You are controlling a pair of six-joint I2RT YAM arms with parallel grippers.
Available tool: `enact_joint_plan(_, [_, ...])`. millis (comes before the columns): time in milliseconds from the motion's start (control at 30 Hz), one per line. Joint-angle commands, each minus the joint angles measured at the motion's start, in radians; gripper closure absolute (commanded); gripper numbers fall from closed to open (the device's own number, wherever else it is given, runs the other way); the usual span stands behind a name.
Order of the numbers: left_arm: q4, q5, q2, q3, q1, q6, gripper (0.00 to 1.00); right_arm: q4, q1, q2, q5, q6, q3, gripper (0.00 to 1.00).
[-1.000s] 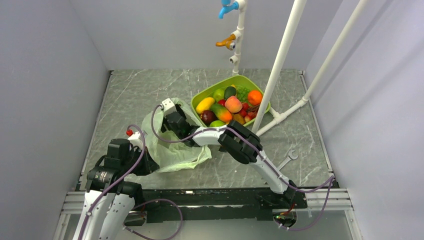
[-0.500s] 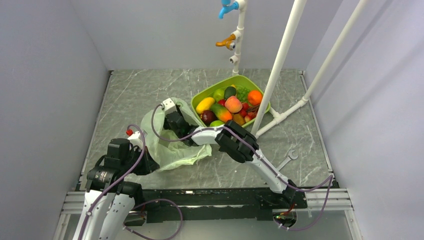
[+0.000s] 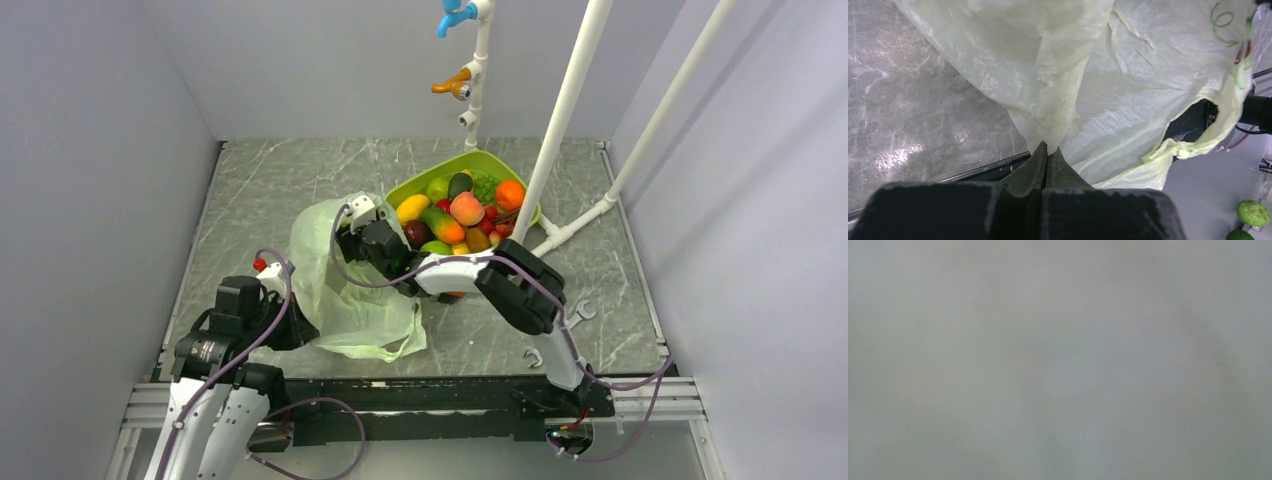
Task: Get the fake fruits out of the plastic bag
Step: Take out the fake fruit from the plastic bag.
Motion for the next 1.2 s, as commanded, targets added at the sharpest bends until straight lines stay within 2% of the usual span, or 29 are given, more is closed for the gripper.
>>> enact_joint_plan(0, [0.01,0.014,-0.003,0.0,0.006,0.016,1.0,0.017,-0.001,-0.166,-0.146,0.068,-0.105,0.85])
enact_joint_plan(233, [0.01,0.021,0.006,0.0,0.008,0.021,1.0,-0.237,0.0,-0.274,-0.512,0.106,-0.166,0.83])
enact_joint_plan(333, [0.01,0.015,-0.007,0.0,0.008,0.017,1.0,-0.337,0.001,-0.326,-0.582,0.098,-0.206,0.82])
enact_joint_plan(467, [0.012,0.019,-0.001,0.0,0.012,0.021,1.0,-0.337,0.001,-0.414,-0.665,0.092,-0.306,0.83])
enact_joint_plan(633, [0.012,0.024,0.002,0.0,0.012,0.022,1.0,-0.314,0.015,-0.49,-0.733,0.12,-0.347,0.83])
enact_joint_plan(767, [0.012,0.02,-0.008,-0.001,0.012,0.02,1.0,-0.277,0.037,-0.558,-0.72,0.144,-0.352,0.84])
enact_joint_plan(933, [0.012,0.018,-0.015,0.0,0.012,0.019,1.0,-0.271,0.045,-0.657,-0.633,0.123,-0.356,0.86])
enact_joint_plan(1167, [0.012,0.021,-0.004,0.0,0.015,0.021,1.0,-0.357,0.045,-0.815,-0.349,0.03,-0.322,0.95])
